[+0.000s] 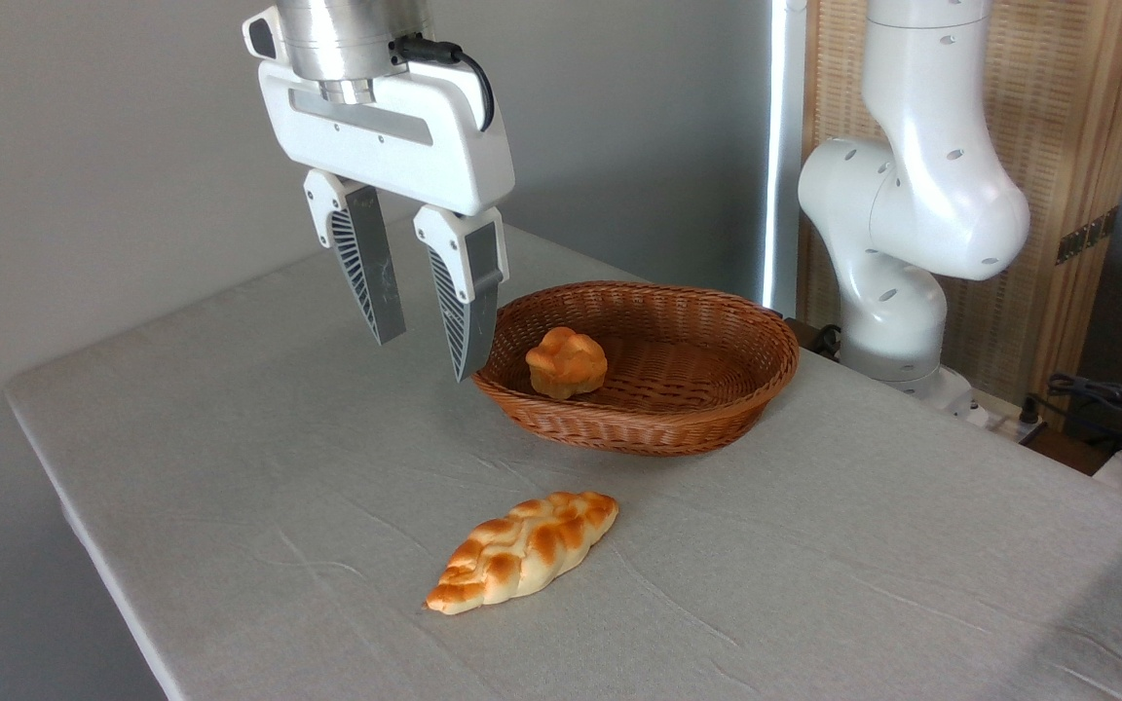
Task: Put bread into the basket
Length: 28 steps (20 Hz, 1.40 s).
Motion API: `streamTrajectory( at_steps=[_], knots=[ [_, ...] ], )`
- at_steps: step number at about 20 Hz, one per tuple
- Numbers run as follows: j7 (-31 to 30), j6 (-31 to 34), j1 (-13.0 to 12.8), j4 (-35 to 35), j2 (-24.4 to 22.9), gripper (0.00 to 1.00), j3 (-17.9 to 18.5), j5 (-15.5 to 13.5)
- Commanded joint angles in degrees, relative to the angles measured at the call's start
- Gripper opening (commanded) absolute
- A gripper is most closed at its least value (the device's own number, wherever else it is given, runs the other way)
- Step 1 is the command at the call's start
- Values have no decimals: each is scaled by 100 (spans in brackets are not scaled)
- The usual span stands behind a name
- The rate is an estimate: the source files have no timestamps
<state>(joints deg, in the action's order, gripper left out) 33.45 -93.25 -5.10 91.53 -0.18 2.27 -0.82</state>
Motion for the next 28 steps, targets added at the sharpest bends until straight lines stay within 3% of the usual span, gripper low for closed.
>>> streamTrajectory(
  at_steps=[1, 14, 19, 28],
  knots=[
    [30, 140, 211, -135, 27, 100, -288, 47],
    [56, 149, 211, -109, 27, 100, -332, 65],
    [829, 158, 211, -118, 27, 100, -297, 65],
    [786, 158, 211, -135, 9, 100, -279, 21]
  ],
)
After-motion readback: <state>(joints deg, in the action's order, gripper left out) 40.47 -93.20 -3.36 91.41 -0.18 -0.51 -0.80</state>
